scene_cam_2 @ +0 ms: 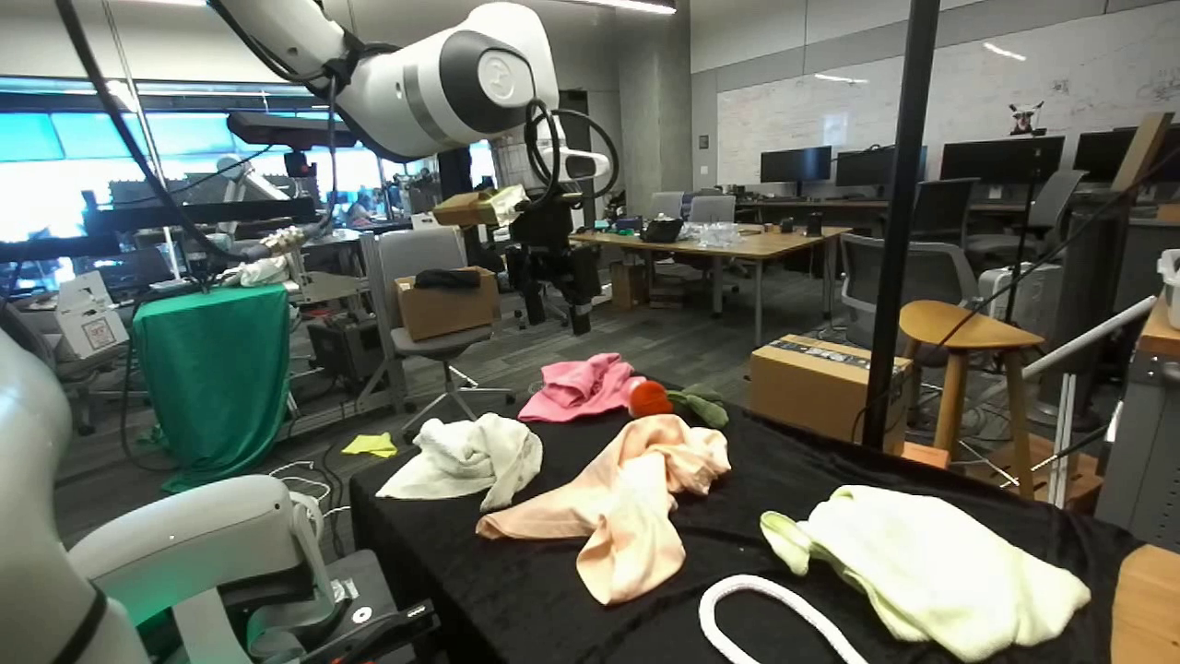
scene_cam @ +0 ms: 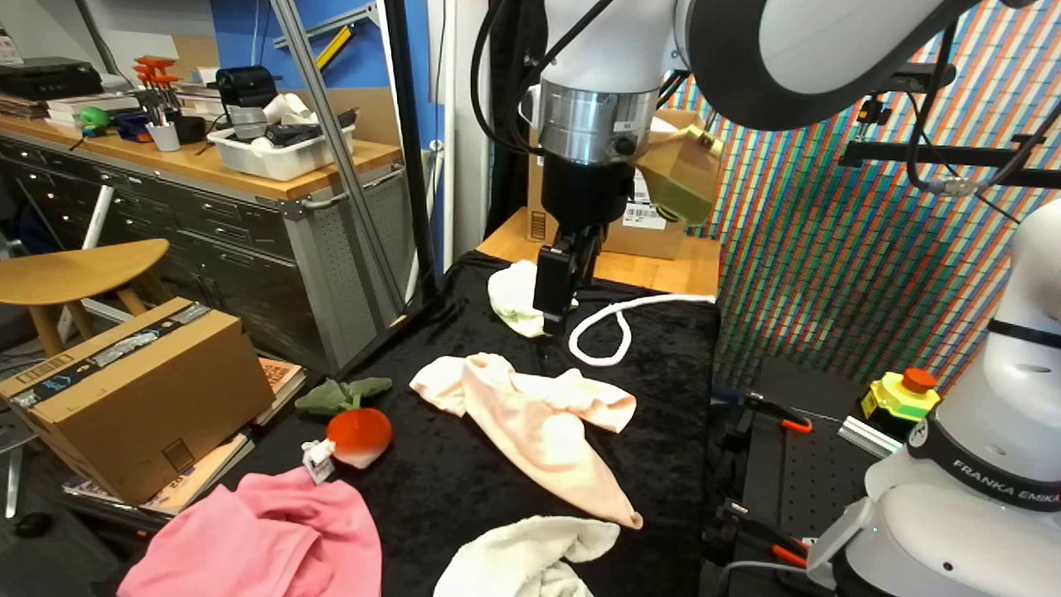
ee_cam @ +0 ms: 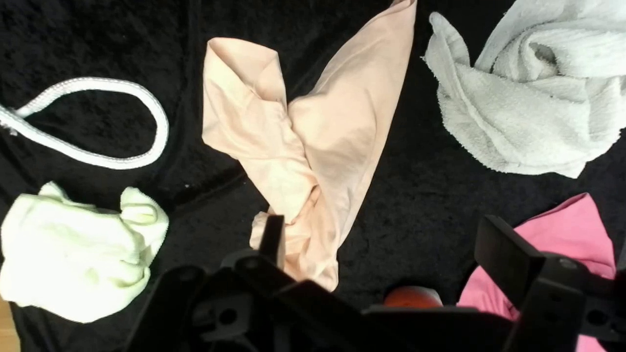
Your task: Pile the t-shirts, towels and radish on the right side of the table
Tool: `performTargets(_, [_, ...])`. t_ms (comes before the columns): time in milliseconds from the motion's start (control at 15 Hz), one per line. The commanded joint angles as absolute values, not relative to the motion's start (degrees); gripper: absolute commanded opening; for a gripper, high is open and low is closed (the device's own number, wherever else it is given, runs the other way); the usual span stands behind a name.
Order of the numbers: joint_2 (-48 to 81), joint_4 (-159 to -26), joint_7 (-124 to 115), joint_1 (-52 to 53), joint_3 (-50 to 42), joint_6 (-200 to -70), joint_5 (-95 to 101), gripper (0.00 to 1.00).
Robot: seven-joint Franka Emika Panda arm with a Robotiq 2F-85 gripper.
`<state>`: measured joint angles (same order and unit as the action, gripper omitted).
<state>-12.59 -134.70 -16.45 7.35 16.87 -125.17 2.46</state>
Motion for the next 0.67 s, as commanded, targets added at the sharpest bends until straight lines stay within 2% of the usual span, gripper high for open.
performTargets(0, [-6.4,-127.5,-17.4,9.2,17.9,-123.5,7.2,1.0])
performTargets(600, [15.9,-104.4,-15.1,17.1,17.6,-122.2,15.6,1.0])
